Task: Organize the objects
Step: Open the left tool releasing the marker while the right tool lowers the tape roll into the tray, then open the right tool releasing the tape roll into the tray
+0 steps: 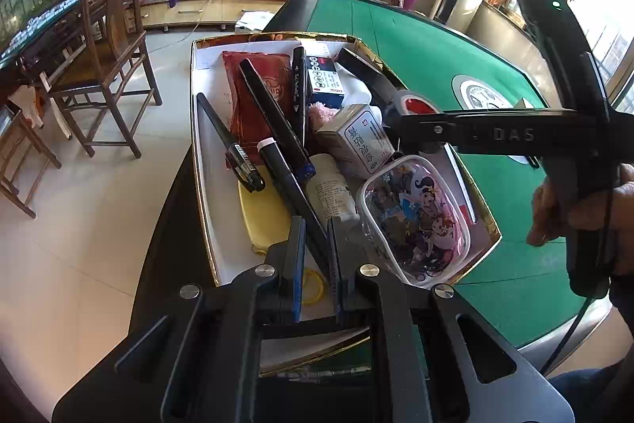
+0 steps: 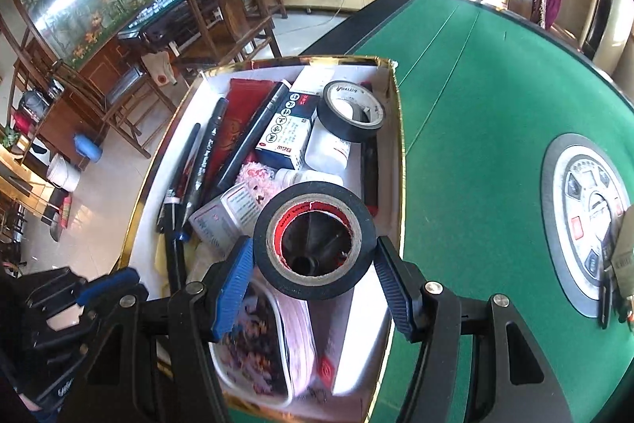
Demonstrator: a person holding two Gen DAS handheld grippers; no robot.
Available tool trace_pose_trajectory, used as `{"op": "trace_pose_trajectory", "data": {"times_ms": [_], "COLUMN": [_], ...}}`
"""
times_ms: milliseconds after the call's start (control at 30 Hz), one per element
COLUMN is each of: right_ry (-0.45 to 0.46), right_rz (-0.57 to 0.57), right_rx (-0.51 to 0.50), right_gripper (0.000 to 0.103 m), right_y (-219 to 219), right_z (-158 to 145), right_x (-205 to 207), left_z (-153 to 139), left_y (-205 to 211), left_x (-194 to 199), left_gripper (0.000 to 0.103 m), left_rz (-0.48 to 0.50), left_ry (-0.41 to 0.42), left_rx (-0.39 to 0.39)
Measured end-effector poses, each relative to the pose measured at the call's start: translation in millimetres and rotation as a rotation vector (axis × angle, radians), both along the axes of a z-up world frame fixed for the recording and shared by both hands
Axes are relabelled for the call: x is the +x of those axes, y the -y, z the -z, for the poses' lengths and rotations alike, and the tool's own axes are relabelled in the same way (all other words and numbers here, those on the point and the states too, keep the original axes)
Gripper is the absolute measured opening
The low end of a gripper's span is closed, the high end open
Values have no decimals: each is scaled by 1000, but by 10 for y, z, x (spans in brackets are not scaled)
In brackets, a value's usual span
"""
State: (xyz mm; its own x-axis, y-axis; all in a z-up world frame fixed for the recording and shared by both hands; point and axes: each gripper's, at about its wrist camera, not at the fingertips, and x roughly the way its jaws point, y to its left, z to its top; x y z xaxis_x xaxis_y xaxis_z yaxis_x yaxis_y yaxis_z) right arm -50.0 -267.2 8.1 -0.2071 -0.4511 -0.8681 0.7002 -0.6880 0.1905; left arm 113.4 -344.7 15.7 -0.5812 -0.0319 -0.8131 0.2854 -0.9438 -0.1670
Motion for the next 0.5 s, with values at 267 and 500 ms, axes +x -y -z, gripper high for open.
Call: {"op": "trace_pose_trajectory", "data": {"times_ms": [267, 500], "right_ry": [27, 30], "right_rz": [4, 19], "right_rx": [-2, -53], "right_gripper": [62, 62], "right_y": [91, -171], "right_z": [68, -90], "right_x": [-69, 31], "left_z": [36, -61], "left_y": [6, -66], "left_x": [-35, -105], "left_gripper": [10, 10], "left_rz": [-3, 11], "left_ry": [15, -3], "left_rx": [44, 66]}}
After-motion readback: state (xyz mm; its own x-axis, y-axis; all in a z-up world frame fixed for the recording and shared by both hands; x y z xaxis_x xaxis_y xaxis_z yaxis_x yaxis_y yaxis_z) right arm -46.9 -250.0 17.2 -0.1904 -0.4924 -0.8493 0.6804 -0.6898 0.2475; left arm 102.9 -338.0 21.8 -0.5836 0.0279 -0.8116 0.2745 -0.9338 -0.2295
